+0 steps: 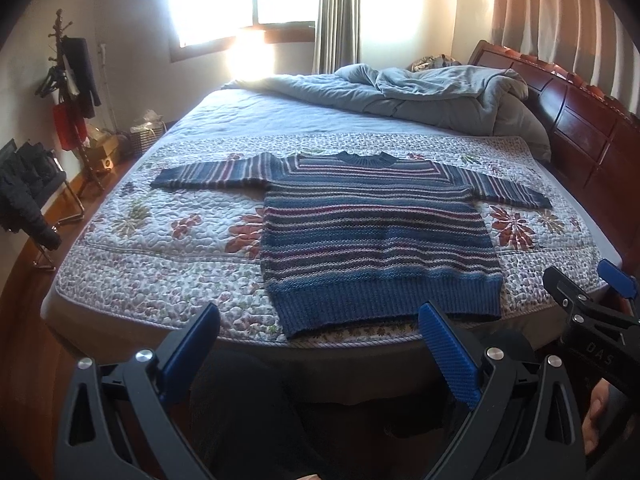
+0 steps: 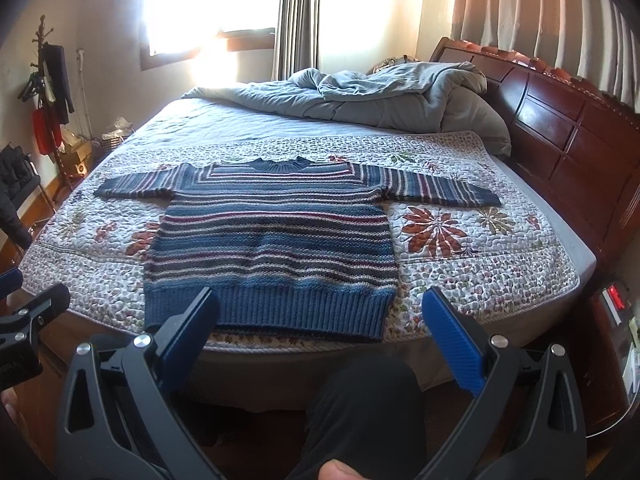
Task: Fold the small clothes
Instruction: 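Reach the right gripper to the sweater's sleeve cuff and grasp it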
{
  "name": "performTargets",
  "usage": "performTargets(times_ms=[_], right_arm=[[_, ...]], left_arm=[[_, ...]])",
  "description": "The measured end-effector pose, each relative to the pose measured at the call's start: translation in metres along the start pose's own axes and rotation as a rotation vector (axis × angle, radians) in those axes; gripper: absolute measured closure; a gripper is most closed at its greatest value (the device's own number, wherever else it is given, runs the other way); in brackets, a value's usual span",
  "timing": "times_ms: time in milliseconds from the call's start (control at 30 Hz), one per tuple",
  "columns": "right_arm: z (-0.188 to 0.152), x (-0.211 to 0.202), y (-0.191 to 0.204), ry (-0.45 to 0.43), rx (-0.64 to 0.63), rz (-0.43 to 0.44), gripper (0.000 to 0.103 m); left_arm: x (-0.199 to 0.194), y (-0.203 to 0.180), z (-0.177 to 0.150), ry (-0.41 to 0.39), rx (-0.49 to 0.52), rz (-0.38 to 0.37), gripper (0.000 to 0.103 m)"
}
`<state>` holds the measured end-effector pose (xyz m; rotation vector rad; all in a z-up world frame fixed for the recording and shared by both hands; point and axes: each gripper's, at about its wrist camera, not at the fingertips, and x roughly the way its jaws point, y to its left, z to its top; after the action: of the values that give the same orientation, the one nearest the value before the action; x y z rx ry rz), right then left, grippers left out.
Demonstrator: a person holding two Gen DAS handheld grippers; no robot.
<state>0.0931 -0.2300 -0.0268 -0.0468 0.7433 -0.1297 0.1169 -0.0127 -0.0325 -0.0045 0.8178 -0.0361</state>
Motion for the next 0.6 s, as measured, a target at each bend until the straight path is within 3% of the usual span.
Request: performTargets(times_ms=[133, 200, 233, 300, 367, 467, 567, 600], right_arm=[[0.009, 0.019, -0.006, 0.004, -0.010, -0.012, 0.002], [0.015, 0.030, -0.011, -0.004, -0.017, -0.004, 0.003], [0.020, 0.039, -0.016, -0.012, -0.019, 0.026, 0.003], [0.030, 0.056, -0.033, -0.041, -0.013, 0.122, 0.003], [0.043, 0.088, -0.061, -0.055, 0.025, 0.163, 0.003], [0.065, 0.152, -0.118, 0.027, 0.108, 0.184, 0.003], [0.083, 0.214, -0.190, 0.101, 0.237, 0.167, 0.003], [0.090, 0.242, -0.229, 0.139, 0.331, 0.177, 0.003]], left_arm=[[0.022, -0.003, 0.010, 0.013, 0.017, -0.056, 0.004], [0.033, -0.006, 0.014, -0.020, 0.038, -0.127, 0.004], [0.041, -0.008, 0.017, -0.047, 0.059, -0.196, 0.004], [0.054, -0.011, 0.024, -0.065, 0.085, -0.261, 0.004], [0.075, -0.013, 0.037, -0.058, 0.093, -0.314, 0.004], [0.112, -0.016, 0.063, -0.017, 0.067, -0.422, 0.004], [0.147, -0.021, 0.089, -0.018, 0.059, -0.431, 0.004], [0.159, -0.024, 0.097, -0.012, 0.065, -0.419, 0.004]])
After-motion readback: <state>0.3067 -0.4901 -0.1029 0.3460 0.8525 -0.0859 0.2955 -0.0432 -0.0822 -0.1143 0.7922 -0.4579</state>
